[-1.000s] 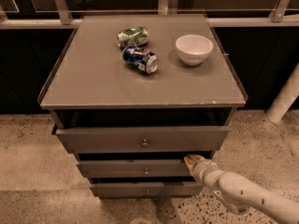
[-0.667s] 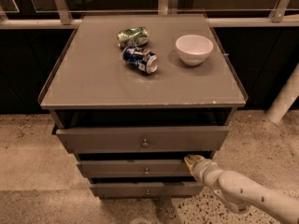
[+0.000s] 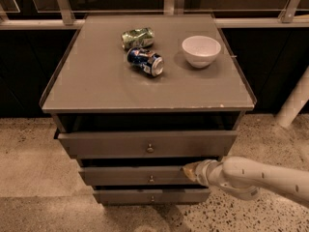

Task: Open middle drawer

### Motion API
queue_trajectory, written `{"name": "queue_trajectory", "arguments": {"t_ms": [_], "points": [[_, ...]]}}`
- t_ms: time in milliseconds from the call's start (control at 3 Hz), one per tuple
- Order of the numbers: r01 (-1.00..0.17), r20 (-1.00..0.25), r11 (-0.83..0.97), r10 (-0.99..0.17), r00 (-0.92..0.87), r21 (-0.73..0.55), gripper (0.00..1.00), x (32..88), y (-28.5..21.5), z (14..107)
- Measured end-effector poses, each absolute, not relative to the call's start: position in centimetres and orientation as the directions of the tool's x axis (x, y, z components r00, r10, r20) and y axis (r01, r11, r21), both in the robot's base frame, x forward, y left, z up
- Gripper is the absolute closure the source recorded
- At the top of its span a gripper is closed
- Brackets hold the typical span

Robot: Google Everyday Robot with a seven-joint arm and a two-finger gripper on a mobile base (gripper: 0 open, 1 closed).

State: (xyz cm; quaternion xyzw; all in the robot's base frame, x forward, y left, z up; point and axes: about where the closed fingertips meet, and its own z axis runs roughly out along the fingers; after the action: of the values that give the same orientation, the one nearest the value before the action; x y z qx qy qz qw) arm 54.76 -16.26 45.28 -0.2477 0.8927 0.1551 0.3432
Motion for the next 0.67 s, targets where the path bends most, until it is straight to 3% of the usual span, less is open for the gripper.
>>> {"name": "queue_trajectory", "arguments": {"t_ms": [333,667], "points": [[-0.56,-0.585,0.801,-0.356,-0.728,0.21,1.0,52.6,-16.8,43.8],[-0.536,-0.544,0.816,-0.355,-0.76,0.217,1.0,51.3,-19.9,43.0]]}}
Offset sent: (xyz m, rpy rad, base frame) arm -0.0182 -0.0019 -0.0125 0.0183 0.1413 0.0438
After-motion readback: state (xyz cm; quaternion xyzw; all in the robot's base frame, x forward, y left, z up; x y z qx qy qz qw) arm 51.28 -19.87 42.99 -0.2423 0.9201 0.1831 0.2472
